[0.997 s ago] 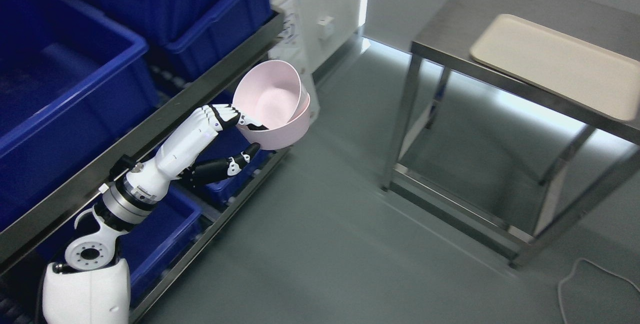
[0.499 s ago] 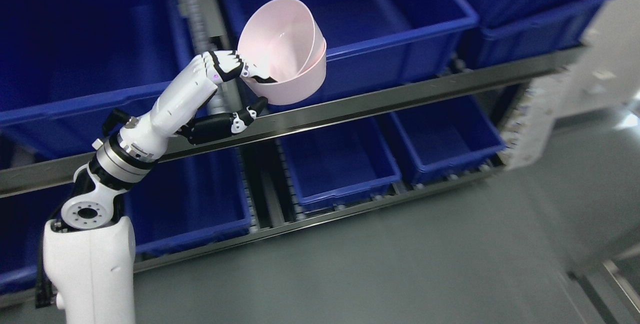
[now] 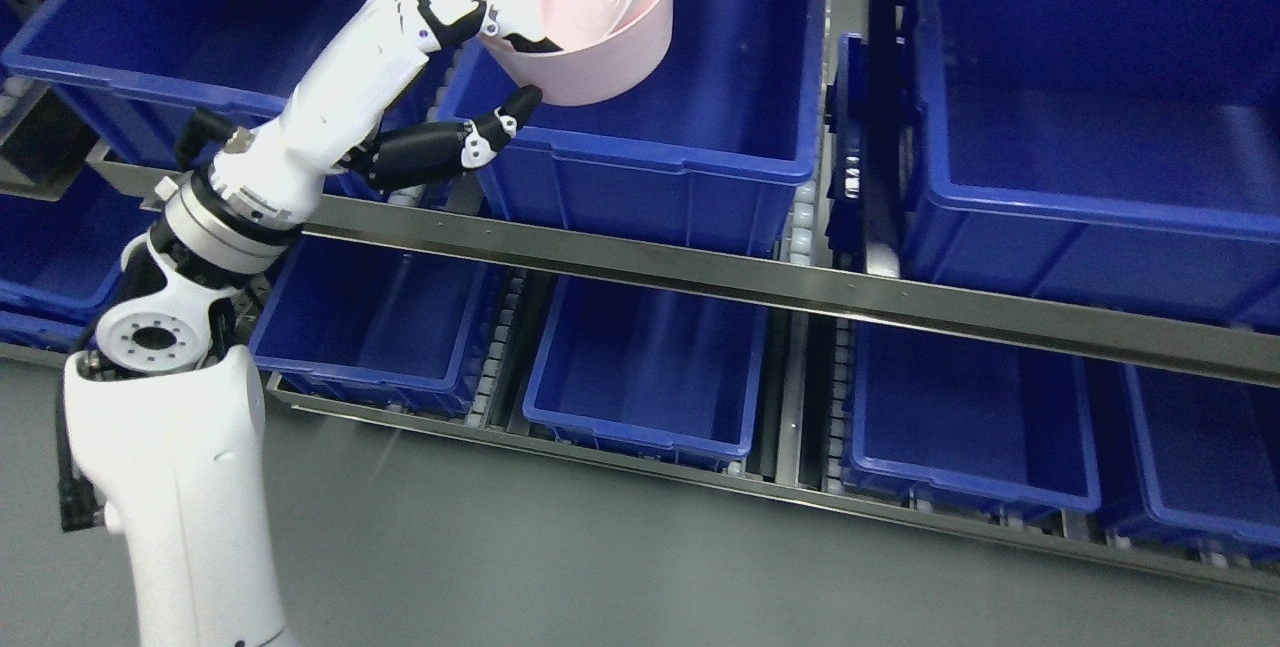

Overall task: Stack pink IKEA bowls on left shelf middle
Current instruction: 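Hold the stacked bowls while the robot turns toward the blue bin shelf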

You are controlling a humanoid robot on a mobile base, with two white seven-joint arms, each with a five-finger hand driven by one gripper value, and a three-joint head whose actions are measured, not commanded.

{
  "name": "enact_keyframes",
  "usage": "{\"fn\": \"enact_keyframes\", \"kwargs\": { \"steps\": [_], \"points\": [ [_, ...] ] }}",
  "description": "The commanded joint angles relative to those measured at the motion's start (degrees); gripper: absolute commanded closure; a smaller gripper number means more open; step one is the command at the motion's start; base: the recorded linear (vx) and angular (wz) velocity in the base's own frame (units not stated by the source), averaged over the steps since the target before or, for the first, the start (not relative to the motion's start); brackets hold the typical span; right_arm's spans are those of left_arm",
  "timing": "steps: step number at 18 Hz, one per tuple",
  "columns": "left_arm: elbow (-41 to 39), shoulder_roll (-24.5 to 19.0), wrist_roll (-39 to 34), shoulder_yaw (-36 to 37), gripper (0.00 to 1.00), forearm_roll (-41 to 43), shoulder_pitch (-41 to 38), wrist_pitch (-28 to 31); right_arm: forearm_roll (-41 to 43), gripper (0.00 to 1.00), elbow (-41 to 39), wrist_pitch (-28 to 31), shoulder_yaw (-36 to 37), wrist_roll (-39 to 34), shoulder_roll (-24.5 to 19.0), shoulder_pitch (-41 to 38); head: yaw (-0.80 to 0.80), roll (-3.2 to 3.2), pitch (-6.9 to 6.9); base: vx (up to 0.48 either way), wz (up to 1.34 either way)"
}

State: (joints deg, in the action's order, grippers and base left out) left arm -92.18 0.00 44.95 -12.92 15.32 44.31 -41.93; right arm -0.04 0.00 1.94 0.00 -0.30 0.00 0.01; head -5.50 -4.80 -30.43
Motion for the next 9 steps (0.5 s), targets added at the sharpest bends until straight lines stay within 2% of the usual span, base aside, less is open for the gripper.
{"fn": "enact_keyframes", "kwargs": {
  "steps": [1,4,9],
  "points": [
    [4.54,-1.00,-0.04,4.64,0.95,3.57,7.89,1.06,0.04,0.00,-1.93,0.08,0.62,-0.05,1.00,-1.68,0.00,0.00,0.00,0.112,0.51],
    [5.96,-1.00,-0.04,9.56,0.95,3.49,10.00,4.39,0.04,0.00,-1.93,0.00,0.62,-0.05,1.00,-1.68,0.00,0.00,0.00,0.131,0.25],
    [7.36,-1.00,-0.48,18.62,0.95,3.49,10.10,9.14,0.04,0.00,-1.93,0.00,0.62,-0.05,1.00,-1.68,0.00,0.00,0.01,0.155,-0.02]
  ]
}}
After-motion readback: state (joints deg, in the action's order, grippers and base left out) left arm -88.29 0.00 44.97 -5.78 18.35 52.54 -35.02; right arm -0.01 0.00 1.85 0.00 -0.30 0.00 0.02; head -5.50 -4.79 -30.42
